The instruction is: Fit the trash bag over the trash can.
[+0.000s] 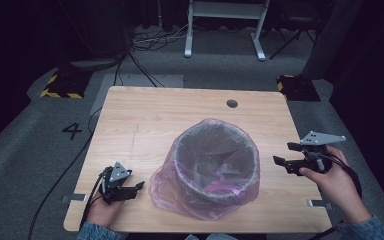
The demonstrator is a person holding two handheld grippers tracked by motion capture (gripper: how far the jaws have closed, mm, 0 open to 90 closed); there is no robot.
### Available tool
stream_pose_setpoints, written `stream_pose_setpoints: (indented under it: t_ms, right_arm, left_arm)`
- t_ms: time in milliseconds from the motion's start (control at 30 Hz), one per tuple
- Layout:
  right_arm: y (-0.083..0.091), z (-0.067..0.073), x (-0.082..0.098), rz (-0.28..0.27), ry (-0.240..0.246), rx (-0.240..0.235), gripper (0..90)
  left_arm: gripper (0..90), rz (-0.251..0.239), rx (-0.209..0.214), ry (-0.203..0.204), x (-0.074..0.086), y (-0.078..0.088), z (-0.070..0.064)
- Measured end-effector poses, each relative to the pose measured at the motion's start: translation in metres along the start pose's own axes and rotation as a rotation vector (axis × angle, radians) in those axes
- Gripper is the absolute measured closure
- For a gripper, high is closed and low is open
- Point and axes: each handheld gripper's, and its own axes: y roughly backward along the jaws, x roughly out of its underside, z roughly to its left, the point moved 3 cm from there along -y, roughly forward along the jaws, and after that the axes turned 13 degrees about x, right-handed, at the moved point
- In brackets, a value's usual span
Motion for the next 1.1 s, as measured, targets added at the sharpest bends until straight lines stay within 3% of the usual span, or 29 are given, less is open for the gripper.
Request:
stream_pose_setpoints:
  t_ms: [367,767,1100]
  right_arm:
    - [-0.002,-0.002,0.032,0.034,-0.025,0.015,23.1]
    - [-0.002,0.009,0.06,0.067,-0.028,0.016,22.8]
    - [-0.009,0.021,0.084,0.064,-0.041,0.034,22.8]
  left_arm:
    - [32.9,-0.001,-0.006,0.003,0.0,0.0,0.0]
    - [32.8,-0.001,-0.007,0.003,0.0,0.0,0.0]
    - [32.1,0.001,-0.01,0.005,0.0,0.0,0.0]
